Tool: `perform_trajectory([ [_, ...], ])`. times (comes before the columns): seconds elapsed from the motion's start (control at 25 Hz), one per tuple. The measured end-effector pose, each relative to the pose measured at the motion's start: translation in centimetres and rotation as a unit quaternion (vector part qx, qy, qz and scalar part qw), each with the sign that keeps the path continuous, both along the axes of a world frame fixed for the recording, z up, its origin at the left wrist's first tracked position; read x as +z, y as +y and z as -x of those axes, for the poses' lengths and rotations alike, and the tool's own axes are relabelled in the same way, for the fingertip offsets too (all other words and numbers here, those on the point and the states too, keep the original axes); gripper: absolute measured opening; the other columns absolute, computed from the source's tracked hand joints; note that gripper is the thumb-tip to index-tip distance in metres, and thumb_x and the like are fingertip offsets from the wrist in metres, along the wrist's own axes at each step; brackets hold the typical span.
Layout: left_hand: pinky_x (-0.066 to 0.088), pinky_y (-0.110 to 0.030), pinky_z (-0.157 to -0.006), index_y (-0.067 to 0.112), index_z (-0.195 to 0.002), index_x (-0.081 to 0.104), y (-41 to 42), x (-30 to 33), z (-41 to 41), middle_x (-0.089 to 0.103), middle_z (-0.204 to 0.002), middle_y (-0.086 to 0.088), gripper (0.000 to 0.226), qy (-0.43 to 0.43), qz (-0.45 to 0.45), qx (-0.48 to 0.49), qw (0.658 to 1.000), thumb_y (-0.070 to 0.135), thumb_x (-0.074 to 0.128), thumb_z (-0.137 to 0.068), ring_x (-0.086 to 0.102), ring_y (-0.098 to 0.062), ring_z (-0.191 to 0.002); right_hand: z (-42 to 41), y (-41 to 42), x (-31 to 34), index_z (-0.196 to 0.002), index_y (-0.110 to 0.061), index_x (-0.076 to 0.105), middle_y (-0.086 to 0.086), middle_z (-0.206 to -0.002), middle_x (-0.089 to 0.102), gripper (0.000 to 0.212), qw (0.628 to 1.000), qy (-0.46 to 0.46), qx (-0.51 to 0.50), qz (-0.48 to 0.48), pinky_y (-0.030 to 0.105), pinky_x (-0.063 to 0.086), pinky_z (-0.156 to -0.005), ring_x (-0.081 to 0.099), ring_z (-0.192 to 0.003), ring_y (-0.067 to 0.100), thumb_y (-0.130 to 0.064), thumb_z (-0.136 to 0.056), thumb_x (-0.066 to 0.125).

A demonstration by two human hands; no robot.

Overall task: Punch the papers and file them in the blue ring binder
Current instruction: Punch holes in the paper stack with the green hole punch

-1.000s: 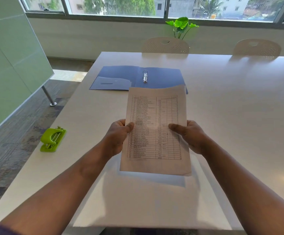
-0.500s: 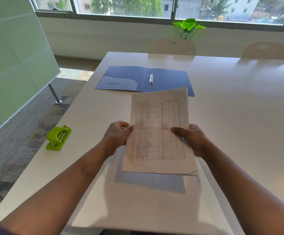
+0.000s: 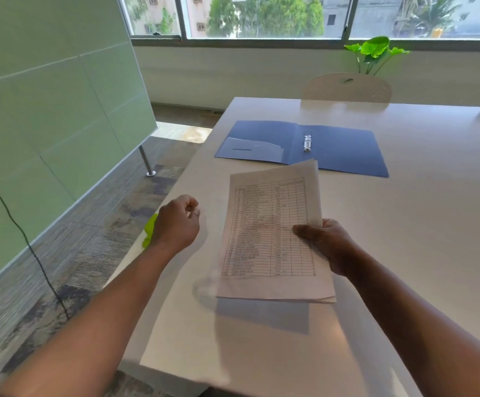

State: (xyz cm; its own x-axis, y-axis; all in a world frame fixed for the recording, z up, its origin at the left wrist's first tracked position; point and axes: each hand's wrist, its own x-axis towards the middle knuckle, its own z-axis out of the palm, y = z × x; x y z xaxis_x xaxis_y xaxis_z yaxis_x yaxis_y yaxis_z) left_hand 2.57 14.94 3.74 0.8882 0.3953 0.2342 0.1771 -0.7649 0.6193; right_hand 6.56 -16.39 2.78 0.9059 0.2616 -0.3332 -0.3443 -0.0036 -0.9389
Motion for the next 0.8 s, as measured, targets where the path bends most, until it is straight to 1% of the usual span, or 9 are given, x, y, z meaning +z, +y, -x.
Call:
perform_trajectory([
  [0.08, 0.051, -0.038, -0.091, 0.012, -0.115, 0.069, 2.2, -0.2, 0.3, 0.072, -0.114, -0.008, 0.022, 0.01, -0.014, 0.031, 0.999, 0.016, 0.066, -0.094, 0.066, -0.033, -0.105, -0.1, 2.0, -0.1, -0.107, -0.004, 0.068, 0.014, -0.101, 0.077, 0.012, 1.0, 0.01, 0.007, -0.015, 0.035, 0.062, -0.058, 0.078, -0.079, 0.027, -0.004, -0.097, 0.062],
  [0.16, 0.047, -0.044, -0.099, 0.013, -0.122, 0.066, 4.4, -0.5, 0.4, 0.065, -0.128, -0.016, 0.028, 0.037, -0.033, 0.079, 0.996, 0.017, 0.063, -0.095, 0.058, -0.039, -0.117, -0.2, 3.9, -0.4, -0.111, -0.001, 0.069, 0.015, -0.101, 0.078, 0.016, 0.999, 0.021, 0.011, -0.031, 0.038, 0.063, -0.061, 0.078, -0.084, 0.03, -0.003, -0.096, 0.063],
  [0.24, 0.044, -0.046, -0.103, 0.013, -0.13, 0.063, 6.1, -0.8, 0.6, 0.056, -0.135, -0.02, 0.033, 0.073, -0.023, 0.127, 0.989, 0.021, 0.057, -0.098, 0.05, -0.042, -0.124, -0.3, 5.7, -0.8, -0.113, 0.0, 0.069, 0.017, -0.103, 0.078, 0.018, 0.999, 0.026, 0.014, -0.041, 0.041, 0.064, -0.065, 0.077, -0.088, 0.033, -0.002, -0.095, 0.064],
  [0.28, 0.044, -0.045, -0.103, 0.012, -0.131, 0.062, 6.8, -1.0, 0.8, 0.056, -0.135, -0.02, 0.034, 0.081, 0.003, 0.141, 0.987, 0.023, 0.055, -0.099, 0.051, -0.041, -0.124, -0.4, 6.6, -1.0, -0.112, 0.0, 0.069, 0.017, -0.103, 0.078, 0.017, 0.999, 0.026, 0.014, -0.041, 0.041, 0.064, -0.066, 0.077, -0.088, 0.033, -0.002, -0.095, 0.064],
  [0.32, 0.047, -0.042, -0.099, 0.011, -0.13, 0.062, 7.4, -1.2, 0.9, 0.059, -0.132, -0.019, 0.034, 0.083, 0.042, 0.151, 0.984, 0.025, 0.054, -0.1, 0.055, -0.039, -0.12, -0.4, 7.4, -1.1, -0.111, 0.001, 0.069, 0.017, -0.101, 0.078, 0.017, 0.999, 0.026, 0.016, -0.04, 0.041, 0.064, -0.065, 0.078, -0.087, 0.032, -0.002, -0.095, 0.064],
  [0.4, 0.049, -0.034, -0.082, 0.01, -0.118, 0.066, 8.1, -1.5, 1.1, 0.068, -0.117, -0.014, 0.028, 0.089, 0.133, 0.156, 0.975, 0.03, 0.057, -0.101, 0.062, -0.03, -0.101, -0.5, 8.8, -1.2, -0.109, 0.001, 0.07, 0.016, -0.099, 0.078, 0.016, 0.999, 0.027, 0.022, -0.036, 0.04, 0.064, -0.065, 0.078, -0.085, 0.032, -0.002, -0.095, 0.065],
  [0.52, 0.044, -0.029, -0.064, 0.009, -0.105, 0.067, 8.5, -1.9, 1.0, 0.069, -0.094, -0.01, 0.029, 0.091, 0.222, 0.145, 0.96, 0.036, 0.058, -0.101, 0.059, -0.021, -0.075, -0.5, 9.8, -1.3, -0.11, 0.0, 0.07, 0.016, -0.1, 0.078, 0.016, 0.999, 0.026, 0.032, -0.028, 0.042, 0.064, -0.067, 0.078, -0.087, 0.032, -0.003, -0.095, 0.065],
  [0.6, 0.045, -0.027, -0.06, 0.009, -0.103, 0.068, 8.4, -1.9, 0.8, 0.067, -0.086, -0.006, 0.026, 0.093, 0.252, 0.137, 0.953, 0.033, 0.059, -0.101, 0.058, -0.018, -0.067, -0.6, 9.6, -1.3, -0.111, 0.0, 0.07, 0.016, -0.101, 0.078, 0.017, 0.999, 0.03, 0.029, -0.025, 0.044, 0.064, -0.068, 0.077, -0.088, 0.033, -0.004, -0.095, 0.066],
  [0.8, 0.048, -0.025, -0.057, 0.012, -0.094, 0.066, 6.2, -2.4, -0.3, 0.068, -0.085, -0.009, 0.013, 0.102, 0.318, 0.101, 0.937, 0.023, 0.064, -0.1, 0.06, -0.017, -0.063, -0.5, 6.3, -0.6, -0.107, -0.002, 0.071, 0.012, -0.096, 0.079, 0.013, 0.999, 0.026, 0.016, -0.017, 0.039, 0.063, -0.062, 0.078, -0.084, 0.03, -0.005, -0.095, 0.066],
])
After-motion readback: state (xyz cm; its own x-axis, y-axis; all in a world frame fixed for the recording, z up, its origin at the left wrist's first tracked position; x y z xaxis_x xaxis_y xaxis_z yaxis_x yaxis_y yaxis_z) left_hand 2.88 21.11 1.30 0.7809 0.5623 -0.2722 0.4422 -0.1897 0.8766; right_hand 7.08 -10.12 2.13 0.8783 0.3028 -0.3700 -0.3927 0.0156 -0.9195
